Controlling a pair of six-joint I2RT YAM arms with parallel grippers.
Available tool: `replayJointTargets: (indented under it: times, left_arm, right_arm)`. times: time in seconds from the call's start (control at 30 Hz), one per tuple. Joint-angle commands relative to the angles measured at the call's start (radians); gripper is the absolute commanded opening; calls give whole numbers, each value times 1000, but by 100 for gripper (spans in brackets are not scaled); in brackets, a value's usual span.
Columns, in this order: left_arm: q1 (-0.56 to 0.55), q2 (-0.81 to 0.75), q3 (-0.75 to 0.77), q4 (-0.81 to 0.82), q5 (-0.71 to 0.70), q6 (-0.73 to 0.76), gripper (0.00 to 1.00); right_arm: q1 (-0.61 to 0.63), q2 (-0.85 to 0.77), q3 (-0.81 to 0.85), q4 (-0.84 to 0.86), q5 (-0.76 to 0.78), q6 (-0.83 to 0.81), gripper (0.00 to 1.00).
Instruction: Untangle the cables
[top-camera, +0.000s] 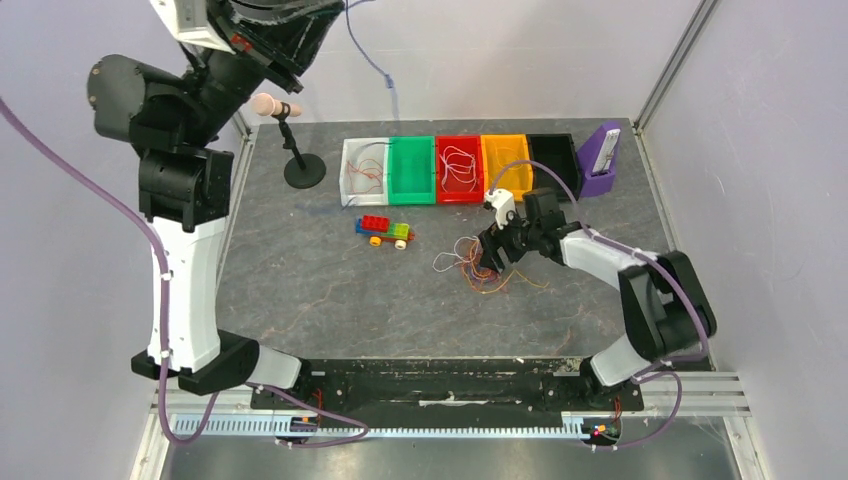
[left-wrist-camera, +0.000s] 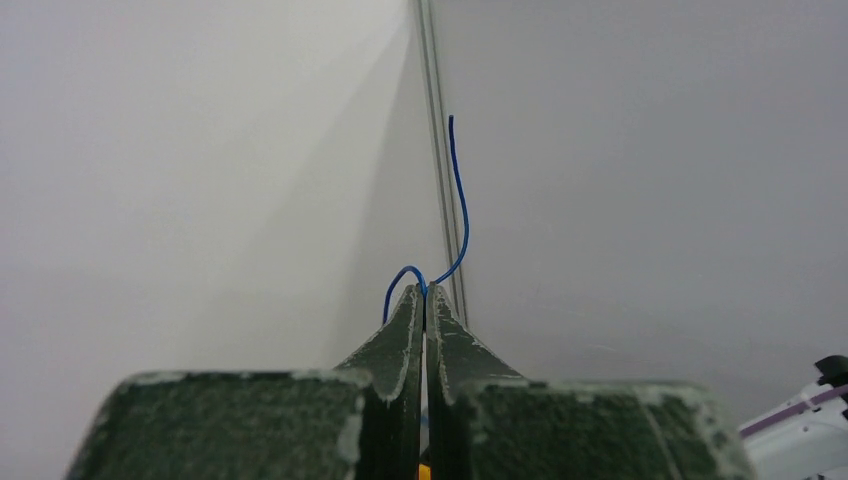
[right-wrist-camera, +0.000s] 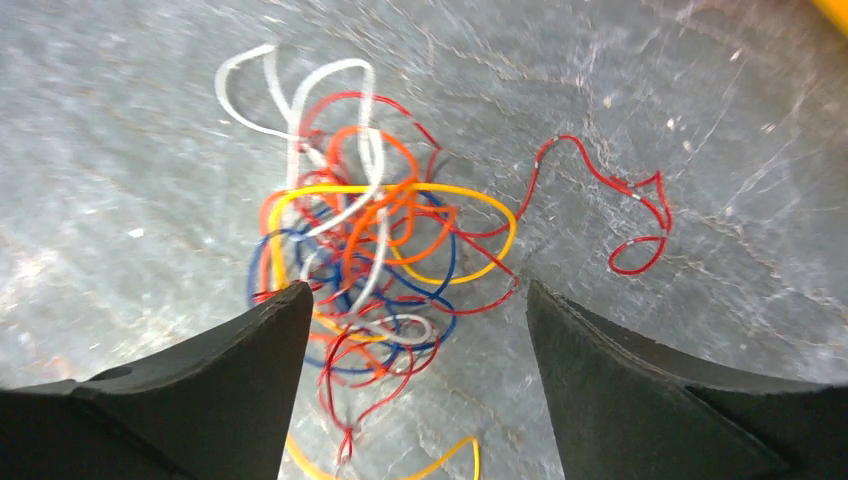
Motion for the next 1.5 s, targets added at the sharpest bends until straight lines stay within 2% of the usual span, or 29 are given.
replayJointTargets:
  times: [0.0,0.2,0.43,0.77,1.2,1.47]
  left_arm:
    - [5,-32,-107,28,12,-6,2]
    - [5,-49,-208,43,7,16,2]
    - [5,0,-289,100,-1,6,2]
    - [4,226,-184,234,-89,-37,2]
    - [8,296,-262,242,-157,116,2]
    - [46,394,-125,243,-222,138,2]
  right_arm:
    - [-9,-160,65,-86,-151,-57,84]
    - [-9,-231,197,-150,-267,-42,92]
    - [-48,-227,245,-125,-212,20,94]
    - [-183,-168,235,-67,-232,125,94]
    - [-196,-158,219,-71,-253,107,96]
    - [-198,-145,216,-77,-253,97,96]
